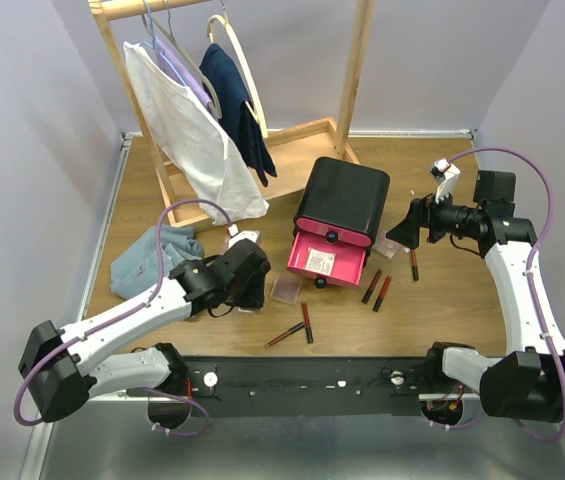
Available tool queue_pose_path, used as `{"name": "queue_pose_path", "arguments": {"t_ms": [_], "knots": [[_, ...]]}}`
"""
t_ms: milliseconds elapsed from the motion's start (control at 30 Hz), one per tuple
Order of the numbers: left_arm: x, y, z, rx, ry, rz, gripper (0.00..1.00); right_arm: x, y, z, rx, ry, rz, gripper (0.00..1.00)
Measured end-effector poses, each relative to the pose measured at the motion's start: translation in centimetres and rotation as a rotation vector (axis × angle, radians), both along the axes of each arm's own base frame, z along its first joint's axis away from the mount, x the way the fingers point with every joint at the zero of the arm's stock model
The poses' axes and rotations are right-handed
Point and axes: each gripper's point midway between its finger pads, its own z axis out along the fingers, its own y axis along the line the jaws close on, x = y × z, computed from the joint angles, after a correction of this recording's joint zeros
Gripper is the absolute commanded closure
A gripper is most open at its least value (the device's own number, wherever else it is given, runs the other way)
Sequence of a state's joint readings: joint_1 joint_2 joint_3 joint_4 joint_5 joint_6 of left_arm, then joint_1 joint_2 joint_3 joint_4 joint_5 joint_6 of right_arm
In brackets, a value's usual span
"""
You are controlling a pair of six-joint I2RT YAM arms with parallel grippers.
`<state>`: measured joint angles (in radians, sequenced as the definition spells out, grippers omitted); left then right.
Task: Organize the makeup
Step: Pick up the makeup from the center of the board, then place the makeup in the drawer.
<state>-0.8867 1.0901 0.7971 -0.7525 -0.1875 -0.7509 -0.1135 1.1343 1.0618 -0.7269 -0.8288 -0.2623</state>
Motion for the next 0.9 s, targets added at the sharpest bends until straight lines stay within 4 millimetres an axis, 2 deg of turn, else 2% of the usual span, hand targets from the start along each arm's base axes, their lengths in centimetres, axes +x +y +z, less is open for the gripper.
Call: {"name": "queue_pose_path", "arguments": {"t_ms": [200, 333, 900], "knots": [[1.4, -1.2, 3.6, -0.067, -0.089, -0.019, 0.80, 0.0, 0.0, 0.0, 0.000, 0.000, 0.000, 0.00], [2.0, -1.6, 5.3, -0.084, -0.135, -0.047, 0.80, 0.0, 0.0, 0.0, 0.000, 0.000, 0.001, 0.00], [3.3, -3.2, 9.3, -0.110, -0.279, -0.203, 0.80, -0.1, 0.1, 0.1, 0.005, -0.001, 0.006, 0.00]]}}
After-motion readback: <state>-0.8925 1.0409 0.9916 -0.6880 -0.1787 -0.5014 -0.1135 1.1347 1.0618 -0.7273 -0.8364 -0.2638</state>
